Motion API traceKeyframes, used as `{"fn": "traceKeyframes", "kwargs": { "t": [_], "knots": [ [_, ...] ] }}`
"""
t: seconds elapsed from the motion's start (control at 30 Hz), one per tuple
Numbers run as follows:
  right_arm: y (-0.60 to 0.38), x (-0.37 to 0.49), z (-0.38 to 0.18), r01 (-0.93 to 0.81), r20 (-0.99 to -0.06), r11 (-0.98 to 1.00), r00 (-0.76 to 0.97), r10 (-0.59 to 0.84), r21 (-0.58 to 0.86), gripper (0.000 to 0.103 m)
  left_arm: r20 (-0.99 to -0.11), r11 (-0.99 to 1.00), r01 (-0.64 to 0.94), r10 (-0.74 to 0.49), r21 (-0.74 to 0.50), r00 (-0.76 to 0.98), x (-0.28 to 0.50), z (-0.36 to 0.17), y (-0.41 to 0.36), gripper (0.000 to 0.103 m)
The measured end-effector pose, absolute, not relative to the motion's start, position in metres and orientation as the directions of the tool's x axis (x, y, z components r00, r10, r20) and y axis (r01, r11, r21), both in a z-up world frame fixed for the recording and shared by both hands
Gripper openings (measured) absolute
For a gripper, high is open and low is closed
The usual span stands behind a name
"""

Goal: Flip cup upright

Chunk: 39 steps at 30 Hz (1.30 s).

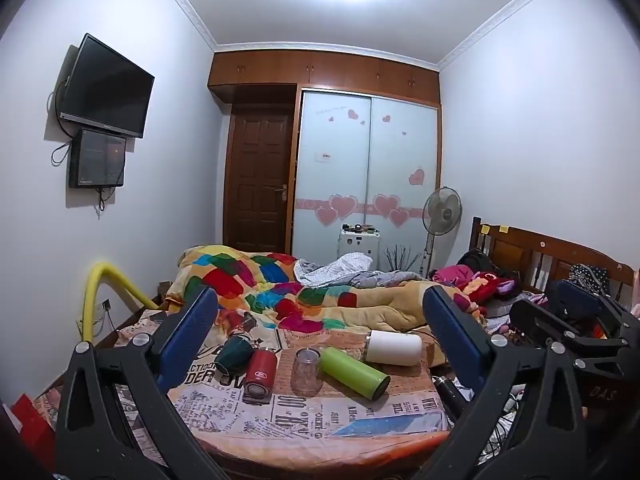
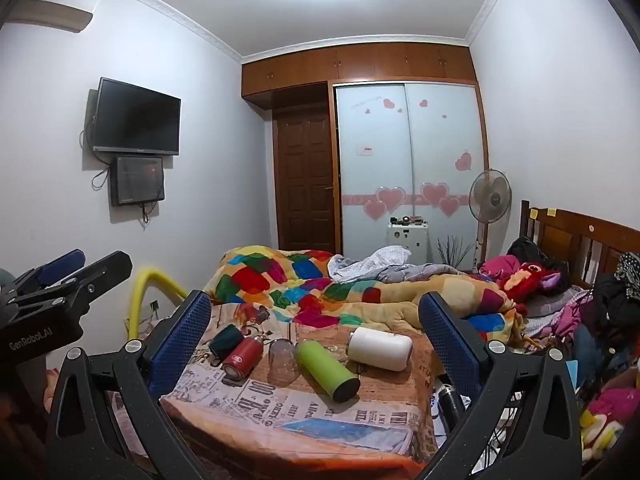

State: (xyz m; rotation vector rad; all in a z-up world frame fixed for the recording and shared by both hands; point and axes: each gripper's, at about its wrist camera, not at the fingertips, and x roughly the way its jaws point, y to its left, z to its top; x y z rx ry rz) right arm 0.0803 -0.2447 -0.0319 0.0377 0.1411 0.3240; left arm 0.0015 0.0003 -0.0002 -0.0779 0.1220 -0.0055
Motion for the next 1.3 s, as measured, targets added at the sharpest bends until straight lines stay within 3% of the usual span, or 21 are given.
{"fn": "traceKeyframes", "kwargs": {
  "t": [1.3],
  "knots": [
    [-0.242, 0.0793, -0.0302, -0.318, -0.137, 0.946, 0.936, 0.324, 0.061, 0.103, -0.116, 0.996, -0.018, 0.008, -0.085, 0.993, 0.0085, -0.0075, 0.0015, 0.103]
  ]
}}
